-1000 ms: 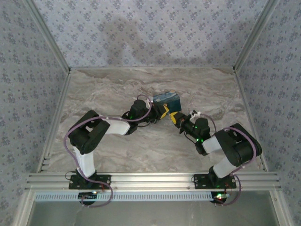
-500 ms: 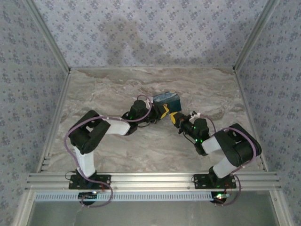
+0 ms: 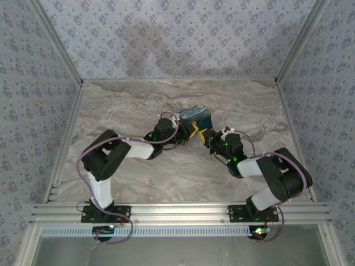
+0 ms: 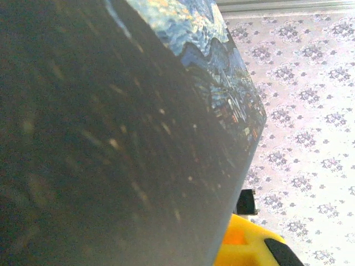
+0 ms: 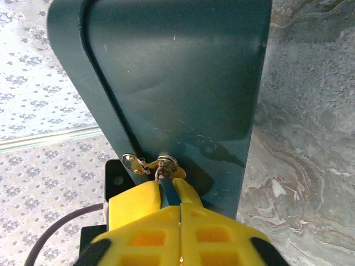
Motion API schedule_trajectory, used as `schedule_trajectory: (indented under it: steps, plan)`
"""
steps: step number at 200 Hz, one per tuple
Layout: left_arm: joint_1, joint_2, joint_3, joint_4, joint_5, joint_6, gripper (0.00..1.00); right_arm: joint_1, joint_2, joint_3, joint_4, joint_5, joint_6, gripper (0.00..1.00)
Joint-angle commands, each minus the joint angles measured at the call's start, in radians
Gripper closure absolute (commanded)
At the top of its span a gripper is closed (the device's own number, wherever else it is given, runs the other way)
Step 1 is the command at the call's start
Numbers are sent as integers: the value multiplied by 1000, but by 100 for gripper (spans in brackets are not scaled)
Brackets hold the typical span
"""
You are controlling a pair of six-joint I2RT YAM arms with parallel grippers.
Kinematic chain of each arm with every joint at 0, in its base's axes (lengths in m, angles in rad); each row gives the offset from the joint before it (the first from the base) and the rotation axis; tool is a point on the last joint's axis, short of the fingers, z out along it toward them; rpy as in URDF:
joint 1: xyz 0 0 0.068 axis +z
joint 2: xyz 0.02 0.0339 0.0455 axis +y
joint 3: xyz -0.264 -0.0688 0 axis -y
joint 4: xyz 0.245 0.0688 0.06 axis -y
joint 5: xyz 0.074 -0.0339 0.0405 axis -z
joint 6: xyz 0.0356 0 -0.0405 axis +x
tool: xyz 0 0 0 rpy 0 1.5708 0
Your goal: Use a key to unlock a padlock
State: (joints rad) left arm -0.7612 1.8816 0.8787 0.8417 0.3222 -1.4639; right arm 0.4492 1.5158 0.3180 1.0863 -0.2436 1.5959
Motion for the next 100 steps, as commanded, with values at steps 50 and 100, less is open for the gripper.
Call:
schedule_trajectory:
  steps: [50,100]
  plan:
    - [9,-39,-32,-11,35,63,100,-76,-291,-18,-523,-113,-263,71]
    - [8,-35,-20,-6,43,61,100,-122,-495,15,-867,-201,-490,70]
